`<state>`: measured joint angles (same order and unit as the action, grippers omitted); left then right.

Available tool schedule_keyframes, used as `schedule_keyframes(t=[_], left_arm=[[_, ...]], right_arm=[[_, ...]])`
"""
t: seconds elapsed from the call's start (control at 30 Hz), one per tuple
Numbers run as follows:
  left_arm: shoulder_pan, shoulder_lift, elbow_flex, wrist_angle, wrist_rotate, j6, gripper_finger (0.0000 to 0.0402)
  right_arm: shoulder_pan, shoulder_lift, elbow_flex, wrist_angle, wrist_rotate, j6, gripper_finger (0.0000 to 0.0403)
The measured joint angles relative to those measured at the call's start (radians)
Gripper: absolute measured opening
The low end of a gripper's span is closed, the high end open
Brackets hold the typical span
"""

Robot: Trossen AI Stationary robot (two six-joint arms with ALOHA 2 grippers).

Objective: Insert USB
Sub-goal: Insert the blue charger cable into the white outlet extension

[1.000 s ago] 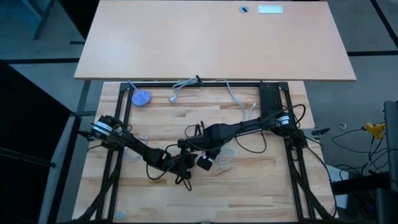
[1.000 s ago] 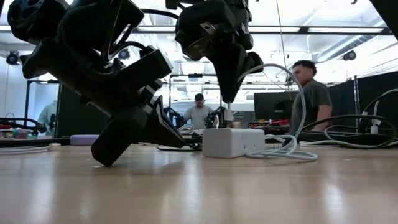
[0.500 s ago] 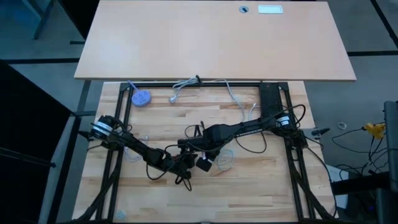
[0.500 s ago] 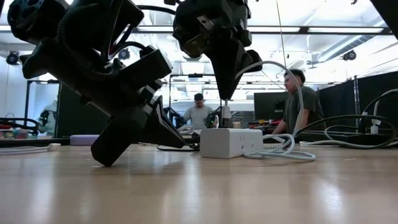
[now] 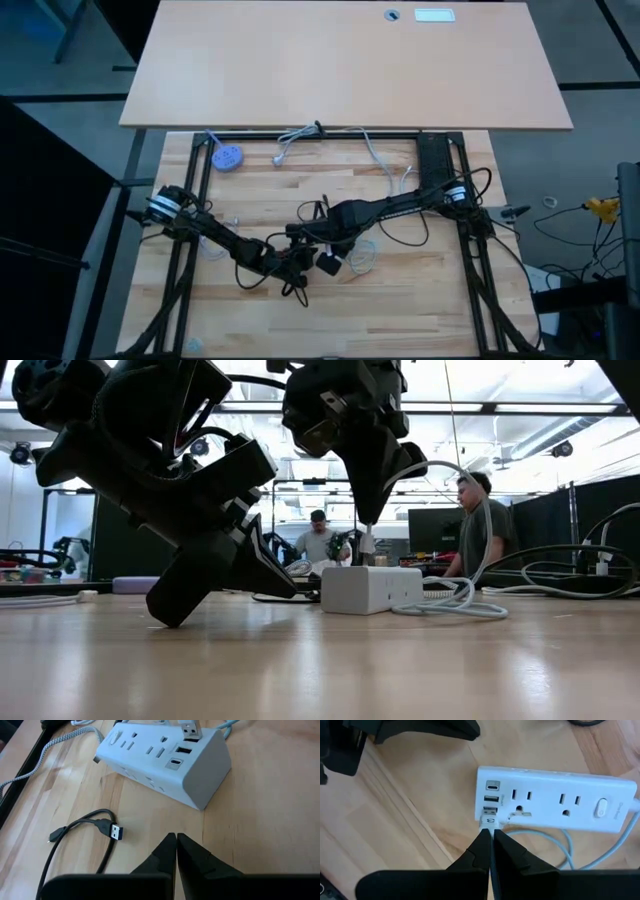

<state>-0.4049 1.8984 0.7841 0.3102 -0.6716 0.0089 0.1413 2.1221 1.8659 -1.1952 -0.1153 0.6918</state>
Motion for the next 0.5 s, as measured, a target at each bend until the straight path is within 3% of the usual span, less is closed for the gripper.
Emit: schedule_keyframes(t=[0.5], left_arm=[[0.000,0.000,0.000,0.001,0.000,0.000,0.0000]], right_arm=[[-0.011,0.001,-0.004,0.027,0.003,0.017,0.0000]])
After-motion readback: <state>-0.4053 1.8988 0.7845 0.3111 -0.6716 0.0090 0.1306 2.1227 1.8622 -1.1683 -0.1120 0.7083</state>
